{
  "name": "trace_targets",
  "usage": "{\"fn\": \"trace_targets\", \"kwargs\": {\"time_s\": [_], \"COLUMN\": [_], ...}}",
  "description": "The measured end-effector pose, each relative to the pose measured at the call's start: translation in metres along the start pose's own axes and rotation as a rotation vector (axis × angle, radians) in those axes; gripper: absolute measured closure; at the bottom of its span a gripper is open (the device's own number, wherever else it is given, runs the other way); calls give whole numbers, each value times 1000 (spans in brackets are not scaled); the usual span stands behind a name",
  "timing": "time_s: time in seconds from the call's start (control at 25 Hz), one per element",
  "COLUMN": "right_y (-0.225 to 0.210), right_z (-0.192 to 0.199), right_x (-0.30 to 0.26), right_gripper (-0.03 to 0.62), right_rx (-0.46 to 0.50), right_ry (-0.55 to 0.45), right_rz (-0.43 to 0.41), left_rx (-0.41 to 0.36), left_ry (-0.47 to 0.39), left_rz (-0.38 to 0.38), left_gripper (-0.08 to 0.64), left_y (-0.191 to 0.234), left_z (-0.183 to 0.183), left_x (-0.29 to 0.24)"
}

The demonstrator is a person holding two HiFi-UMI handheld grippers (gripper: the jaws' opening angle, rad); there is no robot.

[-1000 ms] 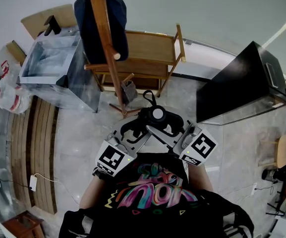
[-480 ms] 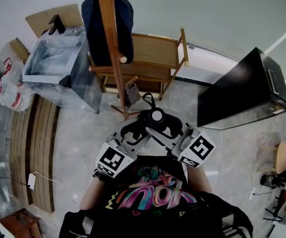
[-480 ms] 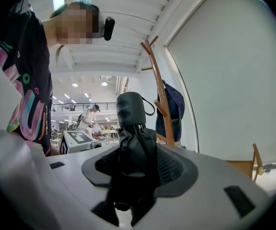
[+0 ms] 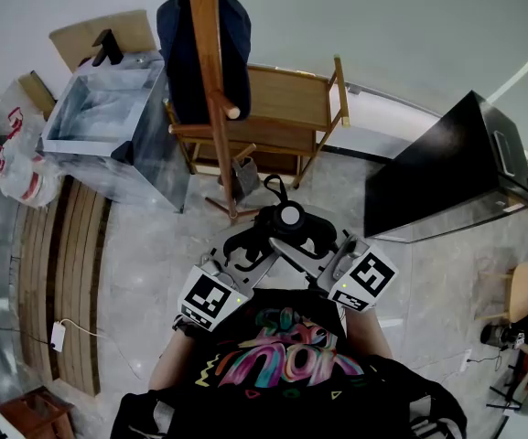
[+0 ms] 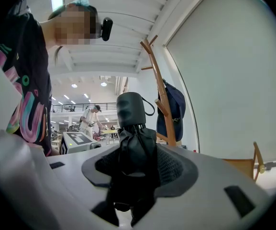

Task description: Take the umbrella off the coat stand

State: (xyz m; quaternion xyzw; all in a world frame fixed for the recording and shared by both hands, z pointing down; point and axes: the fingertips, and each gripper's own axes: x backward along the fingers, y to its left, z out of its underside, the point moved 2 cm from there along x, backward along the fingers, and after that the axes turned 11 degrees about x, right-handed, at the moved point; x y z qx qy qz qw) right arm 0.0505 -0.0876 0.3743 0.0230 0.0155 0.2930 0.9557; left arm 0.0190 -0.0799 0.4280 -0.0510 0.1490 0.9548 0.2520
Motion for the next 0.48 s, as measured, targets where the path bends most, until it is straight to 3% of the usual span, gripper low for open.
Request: {"fn": "trace_targets", "kwargs": {"time_s": [0.48], "right_y": [-1], "right_z": [-2], "right_x": [-16], "right_gripper": [367], "right_rx": [3], "right_ry": [-1], "right_rz": [-12], "left_rx": [3], "left_ry": [-9], "left_rz": [-12], "left_gripper": [354], "left_y": [14], "left_z": [-4], "left_x": [6]}}
